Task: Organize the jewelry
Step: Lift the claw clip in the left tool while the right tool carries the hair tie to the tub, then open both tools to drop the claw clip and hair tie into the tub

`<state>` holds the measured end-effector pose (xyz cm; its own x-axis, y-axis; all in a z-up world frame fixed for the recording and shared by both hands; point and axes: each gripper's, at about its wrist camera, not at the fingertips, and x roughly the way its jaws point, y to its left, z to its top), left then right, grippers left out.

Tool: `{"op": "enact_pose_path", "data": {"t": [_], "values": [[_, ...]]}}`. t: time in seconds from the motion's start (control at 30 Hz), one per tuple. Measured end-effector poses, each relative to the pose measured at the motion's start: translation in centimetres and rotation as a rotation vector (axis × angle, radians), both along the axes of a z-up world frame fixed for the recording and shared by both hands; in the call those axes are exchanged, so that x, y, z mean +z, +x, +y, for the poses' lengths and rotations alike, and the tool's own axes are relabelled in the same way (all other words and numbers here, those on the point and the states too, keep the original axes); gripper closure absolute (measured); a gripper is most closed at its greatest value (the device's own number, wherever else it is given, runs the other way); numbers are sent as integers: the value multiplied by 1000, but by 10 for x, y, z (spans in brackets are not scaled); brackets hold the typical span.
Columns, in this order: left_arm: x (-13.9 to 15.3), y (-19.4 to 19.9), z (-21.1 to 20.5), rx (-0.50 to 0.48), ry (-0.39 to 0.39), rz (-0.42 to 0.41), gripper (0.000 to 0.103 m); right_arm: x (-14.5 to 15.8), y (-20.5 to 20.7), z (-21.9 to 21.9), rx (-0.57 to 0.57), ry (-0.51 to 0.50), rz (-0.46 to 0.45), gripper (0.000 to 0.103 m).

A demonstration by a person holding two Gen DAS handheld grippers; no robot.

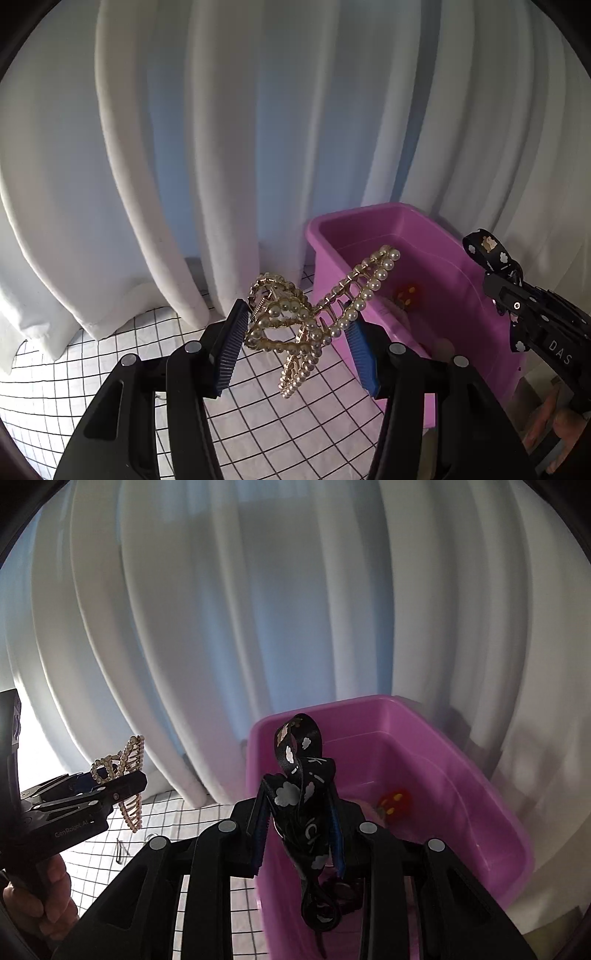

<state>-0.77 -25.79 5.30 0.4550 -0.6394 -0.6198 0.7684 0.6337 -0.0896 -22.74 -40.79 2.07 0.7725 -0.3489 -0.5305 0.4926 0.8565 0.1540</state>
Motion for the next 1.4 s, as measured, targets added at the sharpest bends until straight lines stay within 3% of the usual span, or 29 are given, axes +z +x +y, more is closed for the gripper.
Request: {"op": "enact_pose_path", "data": {"t": [0.47,0.8,0.9,1.03,1.1,1.13,1.2,1.4], "values": [[-15,-39,-111,-101,51,20,51,-37,-21,-72,-69,87,70,76],[-24,-46,-149,-91,90,20,52,-54,-11,-94,-45,123,95,76],[-29,-46,-160,-94,113,27,61,-58,-8,-100,-43,128,102,76],[-28,-47,-166,-86,114,16,62,-61,-7,-102,-37,138,122,76],[-26,-48,-168,-84,110,11,57,-62,-5,-103,-44,139,141,68],[-25,-48,-168,-85,107,13,55,-62,-4,-104,-46,138,146,55],[-24,-47,-168,-73,103,3,37,-61,-4,-105,-57,140,150,34],[-26,-41,-166,-40,102,13,29,-61,-7,-112,-71,152,134,33]]}}
